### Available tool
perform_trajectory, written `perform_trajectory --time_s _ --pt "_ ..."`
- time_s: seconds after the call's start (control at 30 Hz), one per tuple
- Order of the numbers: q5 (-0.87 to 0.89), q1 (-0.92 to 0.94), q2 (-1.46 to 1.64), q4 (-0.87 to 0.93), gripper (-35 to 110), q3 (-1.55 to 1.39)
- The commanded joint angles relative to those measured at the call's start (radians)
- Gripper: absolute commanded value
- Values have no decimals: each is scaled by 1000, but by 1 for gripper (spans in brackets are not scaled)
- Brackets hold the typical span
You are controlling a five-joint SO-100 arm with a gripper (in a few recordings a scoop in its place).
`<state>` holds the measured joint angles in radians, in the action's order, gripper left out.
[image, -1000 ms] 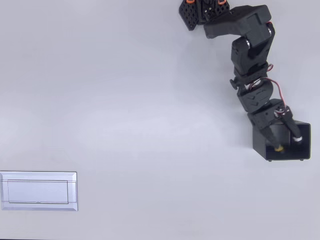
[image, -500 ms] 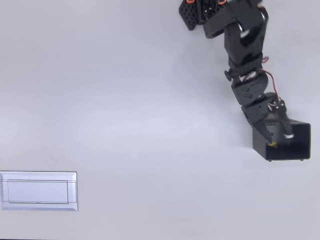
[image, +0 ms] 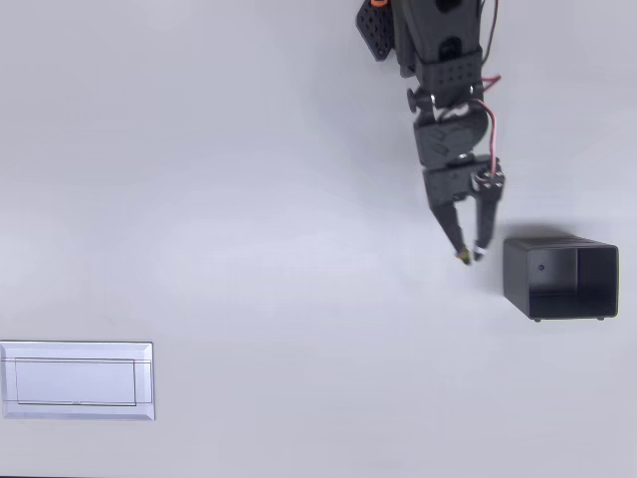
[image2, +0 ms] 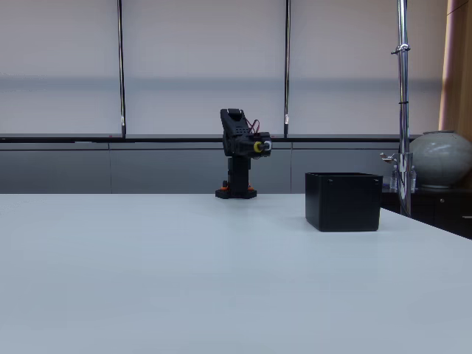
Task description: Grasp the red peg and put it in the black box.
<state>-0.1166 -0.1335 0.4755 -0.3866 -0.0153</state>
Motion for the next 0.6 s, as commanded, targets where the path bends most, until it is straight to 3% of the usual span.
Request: perform_trajectory --time_s 0.0,0.13,0.3,0.57 --pt "-15 66 -242 368 0 0" --pt "-11 94 -451 764 0 0" --pt "-5 92 -531 1077 0 0" --pt "-5 72 -600 1344 0 0"
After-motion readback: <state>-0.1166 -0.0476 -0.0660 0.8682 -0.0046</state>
